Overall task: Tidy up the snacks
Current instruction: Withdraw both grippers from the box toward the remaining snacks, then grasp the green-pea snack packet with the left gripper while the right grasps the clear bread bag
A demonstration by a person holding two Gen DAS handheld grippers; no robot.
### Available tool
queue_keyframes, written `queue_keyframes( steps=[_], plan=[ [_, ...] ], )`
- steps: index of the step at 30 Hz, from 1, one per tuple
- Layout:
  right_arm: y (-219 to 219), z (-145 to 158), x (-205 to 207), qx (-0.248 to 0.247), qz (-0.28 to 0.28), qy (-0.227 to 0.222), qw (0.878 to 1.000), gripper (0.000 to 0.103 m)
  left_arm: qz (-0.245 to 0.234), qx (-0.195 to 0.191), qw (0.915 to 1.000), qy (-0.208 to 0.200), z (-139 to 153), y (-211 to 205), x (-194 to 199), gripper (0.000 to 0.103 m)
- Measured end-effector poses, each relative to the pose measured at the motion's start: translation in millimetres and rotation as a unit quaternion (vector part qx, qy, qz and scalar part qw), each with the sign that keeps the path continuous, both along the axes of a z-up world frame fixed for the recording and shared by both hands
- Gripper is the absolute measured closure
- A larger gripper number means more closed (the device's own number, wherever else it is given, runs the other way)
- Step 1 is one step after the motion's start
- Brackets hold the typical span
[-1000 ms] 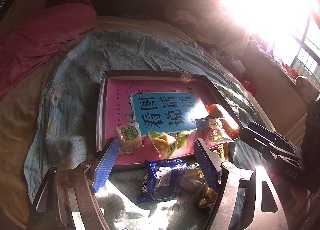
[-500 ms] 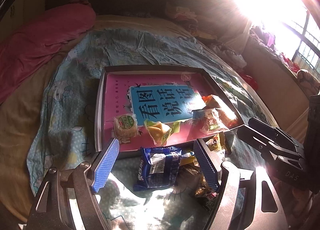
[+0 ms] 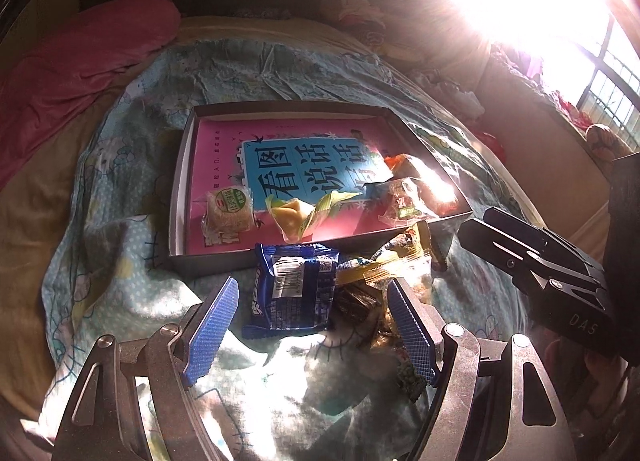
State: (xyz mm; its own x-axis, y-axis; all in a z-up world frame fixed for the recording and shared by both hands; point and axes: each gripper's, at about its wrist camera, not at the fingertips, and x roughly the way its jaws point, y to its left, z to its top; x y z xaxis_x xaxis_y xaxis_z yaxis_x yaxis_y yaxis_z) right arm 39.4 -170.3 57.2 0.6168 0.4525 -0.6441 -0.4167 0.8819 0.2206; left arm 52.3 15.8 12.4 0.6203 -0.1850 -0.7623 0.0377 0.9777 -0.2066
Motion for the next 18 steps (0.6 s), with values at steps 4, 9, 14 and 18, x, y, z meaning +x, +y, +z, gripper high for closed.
queue_keyframes(
  steps=[4, 9, 14, 18],
  plan=[
    [-2.6, -2.3, -2.4, 0.002, 0.001, 0.008, 1.0, 0.035, -0.011, -0.009, 0.9997, 0.017, -6.7, -5.8, -8.2, 0.025],
    [-3.6, -4.8, -6.3, 0.005, 0.004, 0.019, 1.0, 0.035, -0.034, -0.025, 0.9982, 0.043, -17.9, -20.6, -16.0, 0.025],
    [-5.0, -9.3, -9.8, 0.011, 0.01, 0.035, 0.999, 0.035, -0.053, -0.045, 0.9951, 0.07, -33.2, -35.1, -18.5, 0.025],
    [-5.6, -12.7, -11.2, 0.013, 0.014, 0.045, 0.999, 0.035, -0.054, -0.058, 0.9932, 0.085, -41.5, -43.4, -17.8, 0.025]
  ],
)
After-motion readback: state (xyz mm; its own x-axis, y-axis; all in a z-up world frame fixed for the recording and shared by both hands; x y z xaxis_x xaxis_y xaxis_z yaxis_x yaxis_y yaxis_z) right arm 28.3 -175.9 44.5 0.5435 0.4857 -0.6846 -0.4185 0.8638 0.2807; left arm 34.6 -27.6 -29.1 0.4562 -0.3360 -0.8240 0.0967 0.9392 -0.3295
